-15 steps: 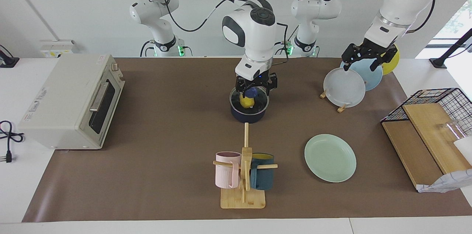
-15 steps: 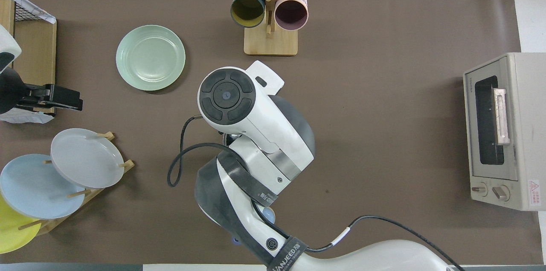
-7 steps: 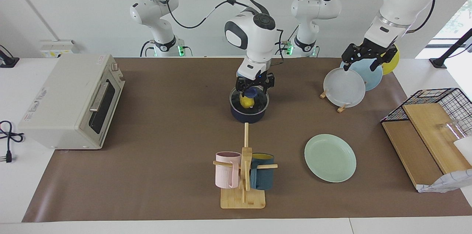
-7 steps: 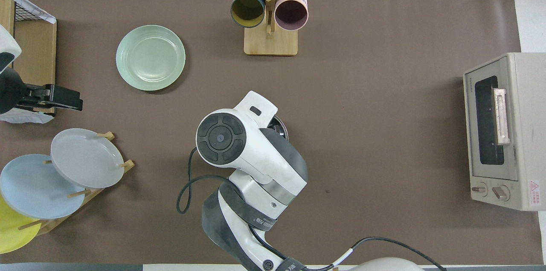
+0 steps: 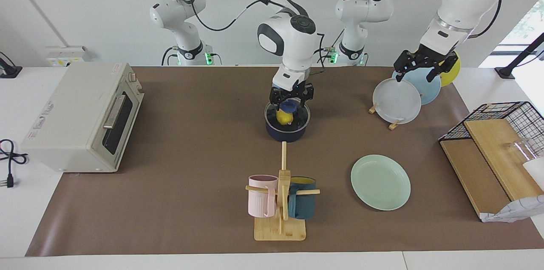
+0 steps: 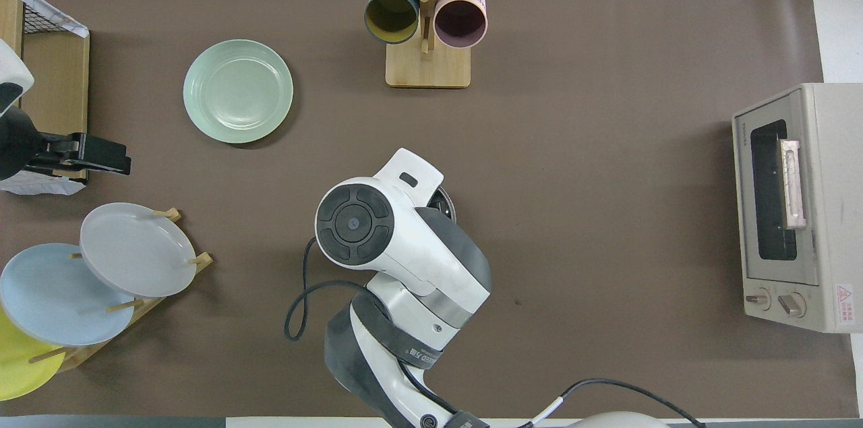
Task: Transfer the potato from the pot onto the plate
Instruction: 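Grasp the lid knob with the right gripper and lift the lid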
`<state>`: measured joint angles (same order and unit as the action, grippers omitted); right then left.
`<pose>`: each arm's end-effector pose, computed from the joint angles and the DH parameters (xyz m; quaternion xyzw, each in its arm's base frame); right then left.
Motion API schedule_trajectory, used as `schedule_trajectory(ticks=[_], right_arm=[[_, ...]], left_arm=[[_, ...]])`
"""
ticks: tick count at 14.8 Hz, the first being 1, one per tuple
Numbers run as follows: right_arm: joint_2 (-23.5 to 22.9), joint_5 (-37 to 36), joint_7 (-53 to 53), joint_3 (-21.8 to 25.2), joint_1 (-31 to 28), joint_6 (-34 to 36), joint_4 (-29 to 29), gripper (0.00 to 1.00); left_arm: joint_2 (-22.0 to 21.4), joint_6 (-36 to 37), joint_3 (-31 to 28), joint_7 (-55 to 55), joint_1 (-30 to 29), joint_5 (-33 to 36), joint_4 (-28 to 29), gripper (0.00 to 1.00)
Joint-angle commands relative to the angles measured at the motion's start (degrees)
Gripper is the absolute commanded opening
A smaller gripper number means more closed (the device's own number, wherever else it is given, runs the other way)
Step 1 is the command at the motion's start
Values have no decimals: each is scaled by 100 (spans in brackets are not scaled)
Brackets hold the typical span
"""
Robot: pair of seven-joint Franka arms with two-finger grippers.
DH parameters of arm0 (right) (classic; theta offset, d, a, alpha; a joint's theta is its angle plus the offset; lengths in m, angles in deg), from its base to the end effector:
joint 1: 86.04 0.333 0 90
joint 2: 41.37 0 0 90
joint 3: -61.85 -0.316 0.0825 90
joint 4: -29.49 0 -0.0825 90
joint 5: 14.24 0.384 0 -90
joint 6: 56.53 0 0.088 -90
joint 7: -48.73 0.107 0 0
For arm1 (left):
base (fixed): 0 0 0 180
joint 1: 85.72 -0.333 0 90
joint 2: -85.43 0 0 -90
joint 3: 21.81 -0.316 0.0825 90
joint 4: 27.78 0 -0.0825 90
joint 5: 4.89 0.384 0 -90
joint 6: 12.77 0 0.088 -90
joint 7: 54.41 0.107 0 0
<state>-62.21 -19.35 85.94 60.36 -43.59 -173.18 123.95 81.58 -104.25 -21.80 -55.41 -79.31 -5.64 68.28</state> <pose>0.4818 0.4548 0.4048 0.9963 0.0772 0.0321 0.0192 0.5311 -0.0611 0.6134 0.9988 -0.0471 -0.0068 0.0061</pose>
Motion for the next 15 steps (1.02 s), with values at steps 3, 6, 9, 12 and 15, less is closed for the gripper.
schedule_trajectory(ticks=[3, 6, 9, 12, 15], right_arm=[[238, -86, 102, -19, -18, -490, 495, 79], [229, -86, 94, -19, -18, -499, 469, 72], [229, -78, 85, -19, -35, -499, 407, 62], [238, -69, 67, -10, -70, -482, 355, 44], [229, -60, 58, -10, -88, -420, 241, 29]], left_arm=[[-117, 51, -18, -49, -8, -48, 98, 100], [-117, 51, -18, -49, -8, -48, 98, 100], [-117, 51, -18, -49, 0, -48, 89, 100], [-117, 51, -18, -49, -8, -48, 89, 100], [-117, 60, -9, -49, 0, -48, 89, 100]])
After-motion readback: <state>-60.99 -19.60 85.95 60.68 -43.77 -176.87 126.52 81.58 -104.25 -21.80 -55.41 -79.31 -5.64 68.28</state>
